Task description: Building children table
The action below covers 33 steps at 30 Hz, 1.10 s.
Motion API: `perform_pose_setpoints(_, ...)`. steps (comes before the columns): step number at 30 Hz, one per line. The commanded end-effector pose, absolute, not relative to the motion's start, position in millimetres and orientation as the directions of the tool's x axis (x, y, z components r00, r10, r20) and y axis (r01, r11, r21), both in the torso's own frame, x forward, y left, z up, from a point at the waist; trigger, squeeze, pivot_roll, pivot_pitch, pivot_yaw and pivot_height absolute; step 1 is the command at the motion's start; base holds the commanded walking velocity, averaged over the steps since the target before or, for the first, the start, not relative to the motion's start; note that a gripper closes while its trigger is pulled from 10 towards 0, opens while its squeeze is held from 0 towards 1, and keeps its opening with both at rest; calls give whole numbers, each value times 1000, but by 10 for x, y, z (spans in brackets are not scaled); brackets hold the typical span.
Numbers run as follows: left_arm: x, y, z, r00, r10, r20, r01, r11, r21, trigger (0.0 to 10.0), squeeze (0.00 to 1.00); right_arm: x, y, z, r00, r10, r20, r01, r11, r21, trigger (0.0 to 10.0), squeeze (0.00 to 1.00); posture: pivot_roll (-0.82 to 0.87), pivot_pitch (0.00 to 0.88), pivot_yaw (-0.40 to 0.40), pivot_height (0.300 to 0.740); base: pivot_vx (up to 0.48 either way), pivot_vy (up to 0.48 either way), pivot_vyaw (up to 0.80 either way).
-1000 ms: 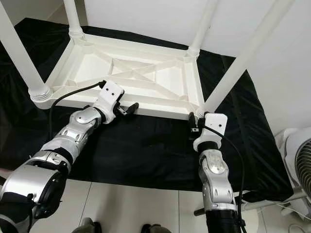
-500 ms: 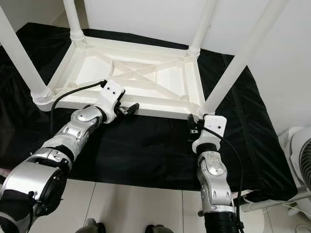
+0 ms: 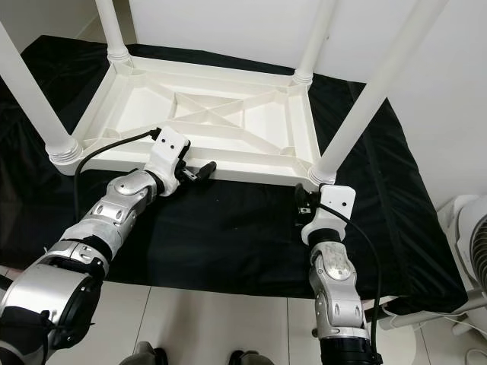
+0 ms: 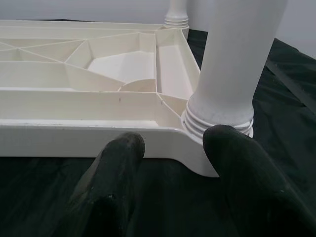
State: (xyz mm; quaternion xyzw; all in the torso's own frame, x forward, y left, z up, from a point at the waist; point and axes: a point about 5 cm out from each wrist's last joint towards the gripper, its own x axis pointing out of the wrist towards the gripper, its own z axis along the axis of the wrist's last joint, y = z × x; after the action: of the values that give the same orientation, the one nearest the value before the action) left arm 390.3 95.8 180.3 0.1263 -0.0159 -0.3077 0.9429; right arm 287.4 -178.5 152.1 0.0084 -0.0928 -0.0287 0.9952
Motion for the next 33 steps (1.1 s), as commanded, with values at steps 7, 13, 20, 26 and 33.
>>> perform_pose_setpoints(7, 3712, 842, 1854, 447, -886, -122, 882, 414, 223, 10000, 0, 2803, -1824, 1502, 982, -65, 177, 62, 998, 20, 10000, 0, -132, 143, -37, 740, 0, 0, 0)
perform_pose_setpoints(13, 3723, 847, 1940, 454, -888, -76, 872, 425, 243, 10000, 0, 2775, -1776, 1549, 977, -32, 213, 27, 999, 24, 10000, 0, -134, 142, -35, 740, 0, 0, 0)
perform_pose_setpoints(20, 3637, 844, 1818, 380, -915, -132, 910, 345, 228, 10000, 0, 2736, -1692, 1554, 978, 8, 209, -13, 1000, 18, 10000, 0, -142, 143, -34, 740, 0, 0, 0)
perform_pose_setpoints(26, 3594, 852, 1693, 347, -912, -218, 925, 294, 240, 10000, 0, 2729, -1709, 1550, 979, 11, 204, -14, 1000, 12, 10000, 0, -149, 141, -31, 740, 0, 0, 0)
perform_pose_setpoints(33, 3632, 871, 1537, 395, -853, -342, 910, 312, 273, 10000, 0, 2723, -1722, 1548, 979, 7, 201, -9, 1000, 12, 10000, 0, -155, 138, -26, 740, 0, 0, 0)
